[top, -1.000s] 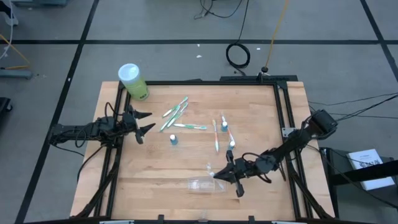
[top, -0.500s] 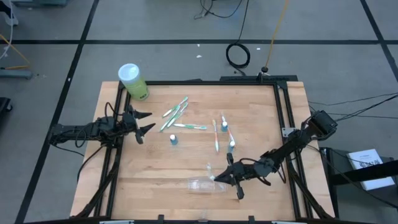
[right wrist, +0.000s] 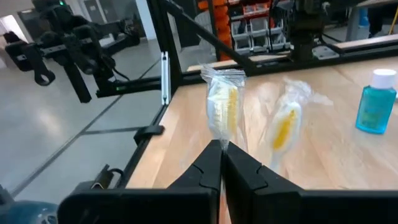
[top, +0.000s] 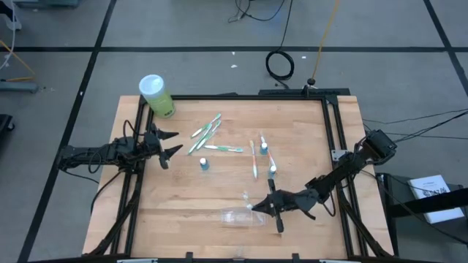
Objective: Pick & Place toothbrushing station
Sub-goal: Put the orange toothbrush into the transparent organizer
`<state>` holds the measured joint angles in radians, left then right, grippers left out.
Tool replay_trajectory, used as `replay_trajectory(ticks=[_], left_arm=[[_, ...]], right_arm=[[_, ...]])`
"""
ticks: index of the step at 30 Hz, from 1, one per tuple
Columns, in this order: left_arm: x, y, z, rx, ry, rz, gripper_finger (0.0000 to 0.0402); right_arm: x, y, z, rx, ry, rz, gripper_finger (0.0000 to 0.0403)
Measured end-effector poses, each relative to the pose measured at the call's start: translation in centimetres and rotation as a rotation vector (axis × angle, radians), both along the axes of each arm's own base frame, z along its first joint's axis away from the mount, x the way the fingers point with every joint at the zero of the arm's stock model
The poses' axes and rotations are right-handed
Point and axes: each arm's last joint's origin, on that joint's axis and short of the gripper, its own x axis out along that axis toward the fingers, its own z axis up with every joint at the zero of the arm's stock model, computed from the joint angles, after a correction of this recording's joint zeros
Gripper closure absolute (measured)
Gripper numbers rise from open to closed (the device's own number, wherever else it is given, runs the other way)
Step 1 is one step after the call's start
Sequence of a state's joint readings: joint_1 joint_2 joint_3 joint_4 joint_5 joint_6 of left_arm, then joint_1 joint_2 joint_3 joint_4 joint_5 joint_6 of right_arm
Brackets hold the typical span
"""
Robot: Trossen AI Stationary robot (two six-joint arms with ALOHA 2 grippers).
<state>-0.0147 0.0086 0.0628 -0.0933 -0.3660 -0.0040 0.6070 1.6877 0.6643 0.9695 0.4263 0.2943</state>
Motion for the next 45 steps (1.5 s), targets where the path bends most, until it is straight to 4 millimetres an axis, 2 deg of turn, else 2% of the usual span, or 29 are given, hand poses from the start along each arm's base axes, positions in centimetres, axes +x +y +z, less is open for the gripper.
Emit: replay_trajectory(ticks=[16, 23, 33, 38, 45], left_arm=[[0.0, 0.0, 0.0, 0.0, 0.0, 0.0, 0.0133], [0.0, 0.0, 0.0, 0.0, 0.0, 0.0, 0.0133], [0.0, 0.0, 0.0, 0.0, 0.0, 0.0, 0.0133], [0.0, 0.0, 0.0, 0.0, 0.0, 0.0, 0.0133], [0.0, 0.0, 0.0, 0.0, 0.0, 0.0, 0.0133]], right_arm=[[-0.1, 0.0, -0.4, -0.007, 0.037, 0.004, 0.0399], [-0.1, 0.0, -0.3, -0.023, 0.018, 0.009, 0.035], [0.1, -0.1, 1.1, -0.14, -0.13, -0.008, 0.0264], [0.3, -0.5, 1.2, -0.181, -0.146, -0.061, 0.025], [0.5, -1.2, 0.5, -0.245, -0.077, -0.176, 0.0256]])
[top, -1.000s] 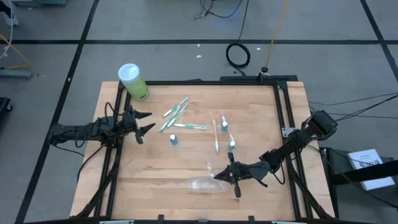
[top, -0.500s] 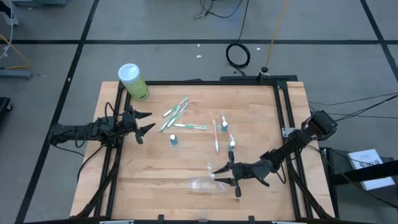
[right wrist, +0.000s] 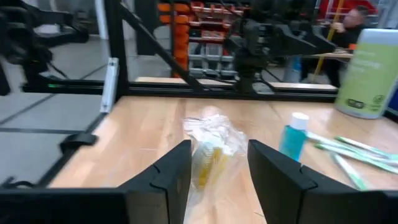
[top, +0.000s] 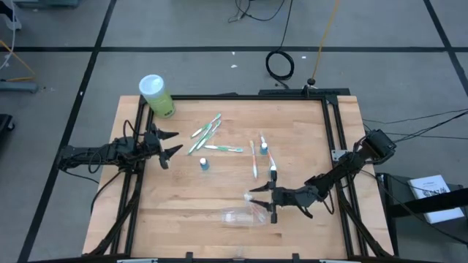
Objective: Pick & Place toothbrushing station
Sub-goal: Put the orange toothbrush into the transparent organizer, then put the mouthwash into the transparent organizer
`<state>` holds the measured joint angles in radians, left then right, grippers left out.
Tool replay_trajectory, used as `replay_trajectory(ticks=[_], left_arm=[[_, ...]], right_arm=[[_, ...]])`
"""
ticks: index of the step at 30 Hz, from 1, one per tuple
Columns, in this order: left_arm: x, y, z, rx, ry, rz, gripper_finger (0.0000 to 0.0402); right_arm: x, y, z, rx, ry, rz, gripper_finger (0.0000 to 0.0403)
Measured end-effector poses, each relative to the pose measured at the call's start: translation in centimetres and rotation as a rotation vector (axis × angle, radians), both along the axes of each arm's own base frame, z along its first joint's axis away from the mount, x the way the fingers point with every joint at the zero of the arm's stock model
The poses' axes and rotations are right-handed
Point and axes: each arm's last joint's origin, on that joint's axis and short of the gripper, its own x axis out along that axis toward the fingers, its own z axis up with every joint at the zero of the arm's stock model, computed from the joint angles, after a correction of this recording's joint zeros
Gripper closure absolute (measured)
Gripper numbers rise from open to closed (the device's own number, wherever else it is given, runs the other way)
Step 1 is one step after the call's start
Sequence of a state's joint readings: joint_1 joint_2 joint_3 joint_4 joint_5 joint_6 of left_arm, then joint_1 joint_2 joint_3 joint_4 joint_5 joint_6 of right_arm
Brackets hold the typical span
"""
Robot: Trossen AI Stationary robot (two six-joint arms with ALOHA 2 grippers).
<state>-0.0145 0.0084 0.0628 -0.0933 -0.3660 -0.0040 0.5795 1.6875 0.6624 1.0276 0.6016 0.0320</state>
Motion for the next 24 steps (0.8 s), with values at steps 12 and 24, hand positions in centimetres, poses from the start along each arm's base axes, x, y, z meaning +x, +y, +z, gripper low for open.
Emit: replay_trajectory(ticks=[12, 24], left_arm=[[0.0, 0.0, 0.0, 0.0, 0.0, 0.0, 0.0133], [0.0, 0.0, 0.0, 0.0, 0.0, 0.0, 0.0133]], right_arm=[[-1.3, 0.4, 3.5, -0.027, -0.122, 0.038, 0.025], [-3.8, -4.8, 6.4, -0.016, 0.083, -0.349, 0.0235]])
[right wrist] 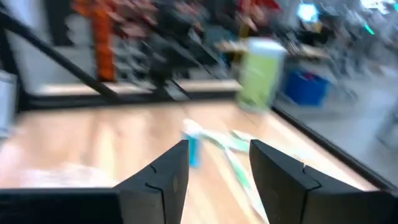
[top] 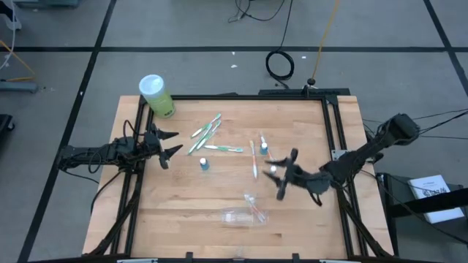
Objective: Pick & Place toothbrushing station
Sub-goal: Put the mouthwash into the transparent organizer
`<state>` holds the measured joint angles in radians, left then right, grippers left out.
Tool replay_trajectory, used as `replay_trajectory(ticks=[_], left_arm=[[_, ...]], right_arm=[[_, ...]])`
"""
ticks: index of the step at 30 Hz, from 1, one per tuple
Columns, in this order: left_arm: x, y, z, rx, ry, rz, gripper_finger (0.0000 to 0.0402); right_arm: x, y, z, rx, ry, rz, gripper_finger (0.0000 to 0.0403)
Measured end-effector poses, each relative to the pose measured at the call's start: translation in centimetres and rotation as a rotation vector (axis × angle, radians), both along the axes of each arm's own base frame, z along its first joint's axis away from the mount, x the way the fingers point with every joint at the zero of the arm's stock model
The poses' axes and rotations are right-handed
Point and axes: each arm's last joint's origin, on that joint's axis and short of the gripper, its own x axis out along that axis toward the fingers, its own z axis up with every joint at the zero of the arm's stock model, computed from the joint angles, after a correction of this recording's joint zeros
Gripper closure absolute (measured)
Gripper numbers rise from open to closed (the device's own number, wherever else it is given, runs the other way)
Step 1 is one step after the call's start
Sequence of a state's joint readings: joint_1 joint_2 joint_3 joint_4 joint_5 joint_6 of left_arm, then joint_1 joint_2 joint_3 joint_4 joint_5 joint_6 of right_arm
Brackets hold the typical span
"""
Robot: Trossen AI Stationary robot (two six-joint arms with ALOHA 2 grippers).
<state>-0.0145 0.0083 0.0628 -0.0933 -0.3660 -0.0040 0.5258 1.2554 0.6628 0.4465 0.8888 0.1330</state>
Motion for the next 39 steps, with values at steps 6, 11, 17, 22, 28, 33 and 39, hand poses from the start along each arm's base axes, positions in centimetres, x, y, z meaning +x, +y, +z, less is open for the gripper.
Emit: replay_trajectory(ticks=[6, 11, 17, 22, 28, 33, 39], left_arm=[[0.0, 0.0, 0.0, 0.0, 0.0, 0.0, 0.0133], [0.0, 0.0, 0.0, 0.0, 0.0, 0.0, 0.0133], [0.0, 0.0, 0.0, 0.0, 0.0, 0.0, 0.0133], [0.0, 0.0, 0.0, 0.0, 0.0, 0.0, 0.0133], [0.0, 0.0, 0.0, 0.0, 0.0, 0.0, 0.0133], [0.0, 0.0, 0.0, 0.0, 0.0, 0.0, 0.0133], [0.0, 0.0, 0.0, 0.0, 0.0, 0.0, 0.0133]], right_arm=[[-0.7, -4.8, -2.3, 0.15, 0.243, -0.192, 0.0193], [0.1, -7.7, -4.4, 0.299, 0.363, -0.258, 0.0171], [1.2, -10.3, -6.0, 0.418, 0.448, -0.242, 0.0179], [1.3, -11.7, -6.2, 0.517, 0.479, -0.196, 0.0189], [0.5, -12.1, -4.9, 0.543, 0.466, -0.149, 0.019], [-0.8, -11.2, -3.7, 0.546, 0.464, -0.12, 0.019], [-1.5, -8.2, -3.5, 0.566, 0.504, -0.031, 0.019]])
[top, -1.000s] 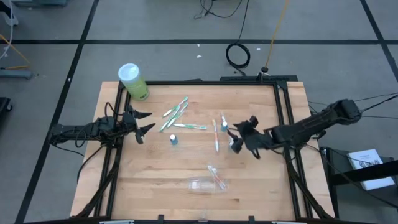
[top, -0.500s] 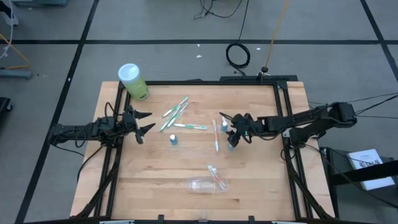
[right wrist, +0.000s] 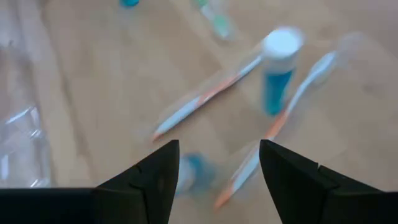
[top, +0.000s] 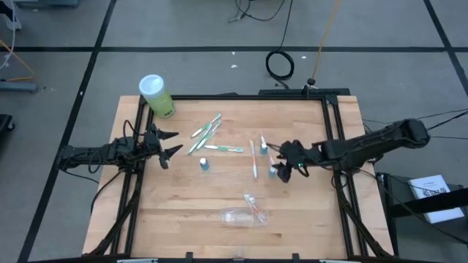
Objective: Pick & Place toothbrushing station
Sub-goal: Put the mouthwash into the transparent organizer
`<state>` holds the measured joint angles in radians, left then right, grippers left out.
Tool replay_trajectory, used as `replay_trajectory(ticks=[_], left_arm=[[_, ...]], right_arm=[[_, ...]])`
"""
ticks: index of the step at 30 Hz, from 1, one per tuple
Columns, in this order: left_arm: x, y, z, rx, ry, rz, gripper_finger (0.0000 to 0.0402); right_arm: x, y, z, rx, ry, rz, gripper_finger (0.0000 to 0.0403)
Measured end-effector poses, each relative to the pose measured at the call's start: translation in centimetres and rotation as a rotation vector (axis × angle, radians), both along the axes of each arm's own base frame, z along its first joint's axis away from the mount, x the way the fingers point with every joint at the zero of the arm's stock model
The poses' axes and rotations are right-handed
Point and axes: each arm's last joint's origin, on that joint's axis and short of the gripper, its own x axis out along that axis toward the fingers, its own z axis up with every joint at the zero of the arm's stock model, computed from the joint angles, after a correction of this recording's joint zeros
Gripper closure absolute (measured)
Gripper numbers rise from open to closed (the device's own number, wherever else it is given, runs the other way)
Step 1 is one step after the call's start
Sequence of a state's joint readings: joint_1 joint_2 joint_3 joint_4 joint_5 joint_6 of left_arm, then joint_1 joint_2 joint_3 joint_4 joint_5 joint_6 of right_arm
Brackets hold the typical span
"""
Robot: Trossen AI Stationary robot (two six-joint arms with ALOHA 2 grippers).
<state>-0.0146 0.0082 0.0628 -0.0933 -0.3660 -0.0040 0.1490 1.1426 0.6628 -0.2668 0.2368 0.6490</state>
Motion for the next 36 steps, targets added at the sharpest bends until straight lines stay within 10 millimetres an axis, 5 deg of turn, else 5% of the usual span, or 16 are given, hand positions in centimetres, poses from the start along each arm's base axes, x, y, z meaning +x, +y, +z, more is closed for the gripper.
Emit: replay_trajectory(ticks=[10, 20, 28, 36], left_arm=[[0.0, 0.0, 0.0, 0.0, 0.0, 0.0, 0.0133], [0.0, 0.0, 0.0, 0.0, 0.0, 0.0, 0.0133], [0.0, 0.0, 0.0, 0.0, 0.0, 0.0, 0.0133], [0.0, 0.0, 0.0, 0.0, 0.0, 0.0, 0.0133]], right_arm=[[-0.9, 3.9, -0.2, -0.007, -0.017, 0.027, 0.019], [-2.9, 7.6, -2.9, -0.102, 0.029, -0.071, 0.019], [-2.7, 8.5, -6.9, -0.143, -0.034, -0.104, 0.019], [-1.6, 8.8, -8.7, -0.309, -0.1, -0.114, 0.019]])
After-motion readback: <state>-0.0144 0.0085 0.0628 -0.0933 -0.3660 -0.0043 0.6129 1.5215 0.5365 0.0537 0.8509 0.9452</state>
